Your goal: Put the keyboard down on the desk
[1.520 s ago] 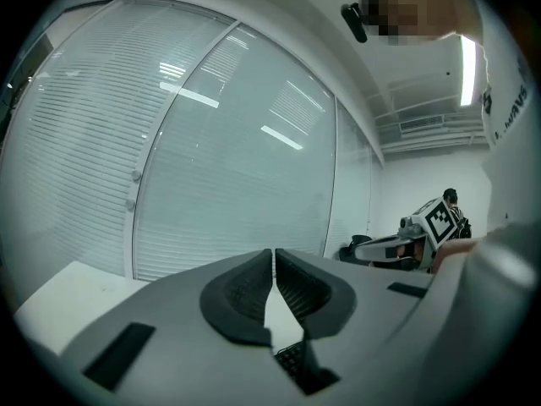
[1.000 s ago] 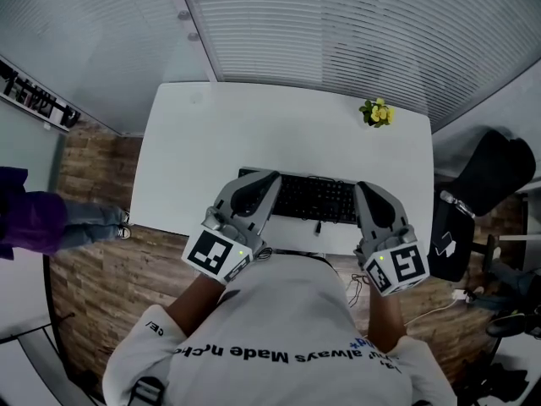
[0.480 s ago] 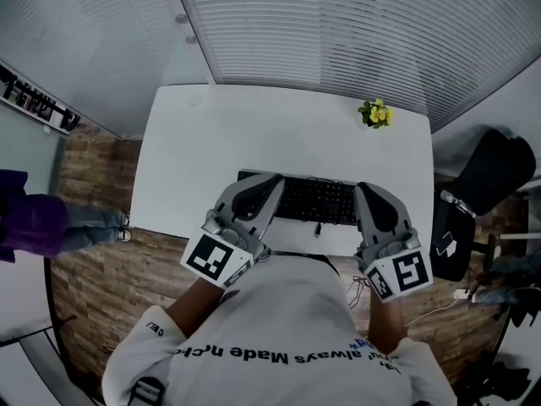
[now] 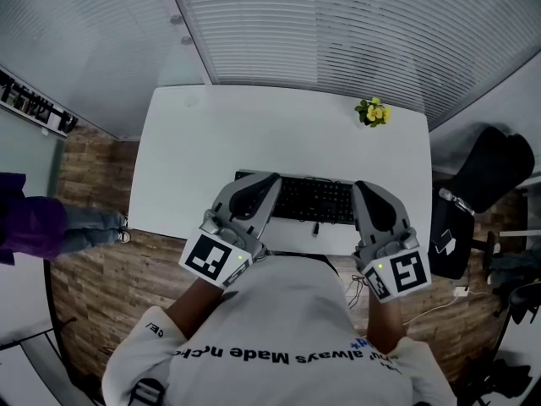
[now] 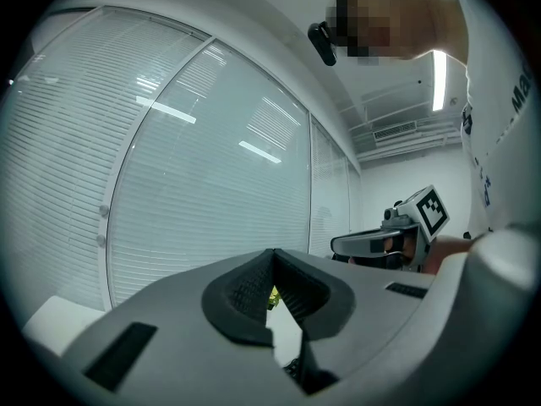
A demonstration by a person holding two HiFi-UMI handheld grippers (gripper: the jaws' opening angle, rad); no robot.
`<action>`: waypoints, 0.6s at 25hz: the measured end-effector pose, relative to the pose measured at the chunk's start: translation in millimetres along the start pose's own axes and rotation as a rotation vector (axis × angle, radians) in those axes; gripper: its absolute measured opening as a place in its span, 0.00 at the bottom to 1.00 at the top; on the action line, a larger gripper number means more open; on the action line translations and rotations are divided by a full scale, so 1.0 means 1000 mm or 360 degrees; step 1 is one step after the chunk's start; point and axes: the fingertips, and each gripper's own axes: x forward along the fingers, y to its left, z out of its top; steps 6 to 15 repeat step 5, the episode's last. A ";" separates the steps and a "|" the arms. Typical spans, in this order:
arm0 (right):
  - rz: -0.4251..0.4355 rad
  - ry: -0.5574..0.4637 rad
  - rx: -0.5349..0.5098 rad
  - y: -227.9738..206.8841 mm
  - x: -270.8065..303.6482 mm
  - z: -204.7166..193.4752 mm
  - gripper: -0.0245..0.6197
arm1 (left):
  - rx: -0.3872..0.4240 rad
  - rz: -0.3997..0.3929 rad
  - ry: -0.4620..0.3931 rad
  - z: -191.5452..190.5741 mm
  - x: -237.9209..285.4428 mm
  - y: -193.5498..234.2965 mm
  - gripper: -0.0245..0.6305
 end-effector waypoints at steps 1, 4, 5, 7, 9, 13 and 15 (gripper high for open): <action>-0.0001 -0.0002 -0.0002 -0.001 0.000 0.001 0.05 | -0.0001 -0.0001 -0.0003 0.001 0.001 0.000 0.07; 0.0000 -0.0002 -0.0009 -0.003 0.000 0.001 0.05 | -0.0004 0.0000 -0.0006 0.001 0.004 0.000 0.07; 0.0001 -0.0001 -0.0010 -0.003 0.000 0.001 0.05 | -0.0007 0.0001 -0.0006 0.000 0.005 0.000 0.07; 0.0001 -0.0001 -0.0010 -0.003 0.000 0.001 0.05 | -0.0007 0.0001 -0.0006 0.000 0.005 0.000 0.07; 0.0001 -0.0001 -0.0010 -0.003 0.000 0.001 0.05 | -0.0007 0.0001 -0.0006 0.000 0.005 0.000 0.07; 0.0001 -0.0001 -0.0010 -0.003 0.000 0.001 0.05 | -0.0007 0.0001 -0.0006 0.000 0.005 0.000 0.07; 0.0001 -0.0001 -0.0010 -0.003 0.000 0.001 0.05 | -0.0007 0.0001 -0.0006 0.000 0.005 0.000 0.07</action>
